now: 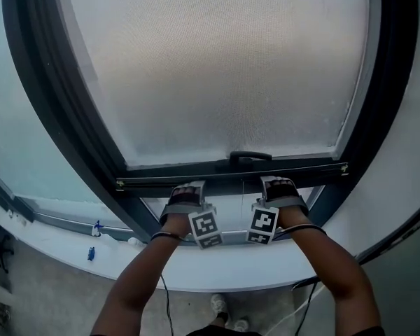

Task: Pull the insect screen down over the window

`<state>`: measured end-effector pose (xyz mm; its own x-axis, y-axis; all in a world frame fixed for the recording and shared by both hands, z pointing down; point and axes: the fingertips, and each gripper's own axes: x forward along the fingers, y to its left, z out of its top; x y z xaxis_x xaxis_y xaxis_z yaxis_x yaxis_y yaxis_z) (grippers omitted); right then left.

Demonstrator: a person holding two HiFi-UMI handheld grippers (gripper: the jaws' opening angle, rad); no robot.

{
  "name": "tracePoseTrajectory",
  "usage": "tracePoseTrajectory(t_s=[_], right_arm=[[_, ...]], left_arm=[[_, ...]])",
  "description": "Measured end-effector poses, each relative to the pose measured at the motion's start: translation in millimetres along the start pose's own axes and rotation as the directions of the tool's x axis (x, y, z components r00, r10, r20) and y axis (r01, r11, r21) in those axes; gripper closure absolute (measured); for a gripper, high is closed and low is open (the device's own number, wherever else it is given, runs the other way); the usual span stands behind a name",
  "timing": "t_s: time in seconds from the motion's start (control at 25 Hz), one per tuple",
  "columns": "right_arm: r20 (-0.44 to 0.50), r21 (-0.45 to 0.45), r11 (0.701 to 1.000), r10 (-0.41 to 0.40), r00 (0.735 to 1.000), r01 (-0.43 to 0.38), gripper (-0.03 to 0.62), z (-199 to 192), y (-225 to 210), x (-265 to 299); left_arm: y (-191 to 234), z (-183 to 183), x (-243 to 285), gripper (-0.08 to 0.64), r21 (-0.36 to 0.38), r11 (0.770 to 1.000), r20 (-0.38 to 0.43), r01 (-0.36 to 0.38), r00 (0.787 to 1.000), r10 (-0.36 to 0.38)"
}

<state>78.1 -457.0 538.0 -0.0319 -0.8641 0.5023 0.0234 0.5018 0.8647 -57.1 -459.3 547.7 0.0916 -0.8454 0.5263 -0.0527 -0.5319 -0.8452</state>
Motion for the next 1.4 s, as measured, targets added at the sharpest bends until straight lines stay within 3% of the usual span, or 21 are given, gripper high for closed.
tracePoseTrajectory(t_s=[0.28,0.48,0.6,0.72,1.2,1.4], right_arm=[[0.041,0.075,0.997,-0.028,0.999,0.025,0.262,3.2,-1.3,0.0],[0.032,0.069,0.997,-0.019,0.999,0.016,0.262,3.8,-1.6,0.2],[0.008,0.032,0.999,-0.015,1.000,0.014,0.262,2.6,3.0,-0.3],[-0.008,0.008,1.000,-0.018,1.000,0.018,0.262,1.0,0.8,1.9],[-0.013,-0.001,0.999,-0.033,0.999,0.033,0.262,-0.2,2.7,1.1],[-0.015,-0.010,1.000,-0.027,1.000,0.027,0.263,-0.1,-1.6,2.3]], left_arm=[[-1.3,-6.4,-2.6,0.224,0.037,0.999,-0.036,-0.002,0.999,0.004],[-1.5,-0.3,-3.9,0.224,-0.011,1.000,0.012,0.020,1.000,-0.020],[-5.5,-7.4,-5.6,0.224,0.029,0.999,-0.026,0.028,0.999,-0.028],[-2.6,-3.3,-0.9,0.225,0.008,1.000,-0.014,0.020,1.000,-0.020],[-2.6,-3.0,-1.5,0.224,0.035,0.999,-0.038,-0.011,0.999,0.012],[2.3,1.3,0.2,0.225,-0.005,1.000,-0.010,0.000,1.000,0.000]])
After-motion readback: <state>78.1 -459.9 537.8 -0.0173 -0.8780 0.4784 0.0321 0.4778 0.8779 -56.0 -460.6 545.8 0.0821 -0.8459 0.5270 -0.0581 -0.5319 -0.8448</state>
